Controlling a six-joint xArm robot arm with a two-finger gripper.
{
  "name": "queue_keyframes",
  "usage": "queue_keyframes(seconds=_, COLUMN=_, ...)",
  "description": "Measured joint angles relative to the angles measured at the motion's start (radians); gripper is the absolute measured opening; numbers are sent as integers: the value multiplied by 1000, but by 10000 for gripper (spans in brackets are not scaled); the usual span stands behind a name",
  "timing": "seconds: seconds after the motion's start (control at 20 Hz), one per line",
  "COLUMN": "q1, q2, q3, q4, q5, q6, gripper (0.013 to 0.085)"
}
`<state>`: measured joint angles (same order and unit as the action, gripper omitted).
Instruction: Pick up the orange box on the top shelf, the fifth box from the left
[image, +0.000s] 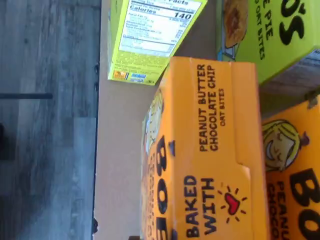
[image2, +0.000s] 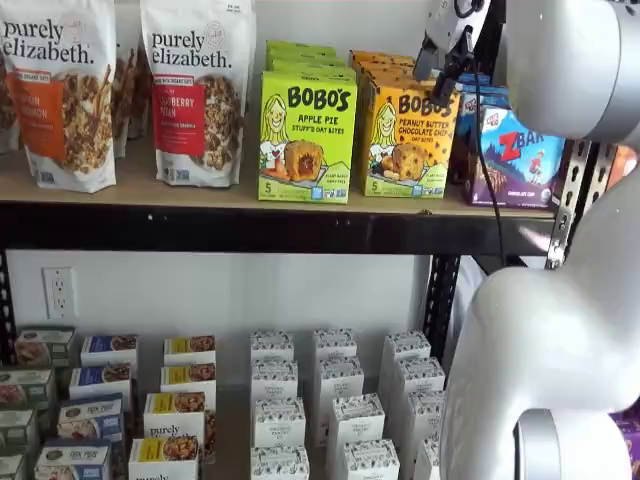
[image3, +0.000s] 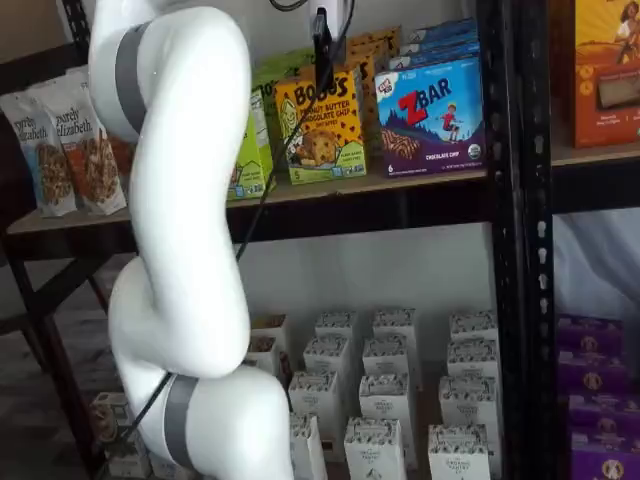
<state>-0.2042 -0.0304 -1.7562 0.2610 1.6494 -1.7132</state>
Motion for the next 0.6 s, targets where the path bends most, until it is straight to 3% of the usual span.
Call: queue_keyframes(seconds=0.6, q1=46, q2=5, q3=33, q4=-68, q5=-2, q6=23, gripper=850)
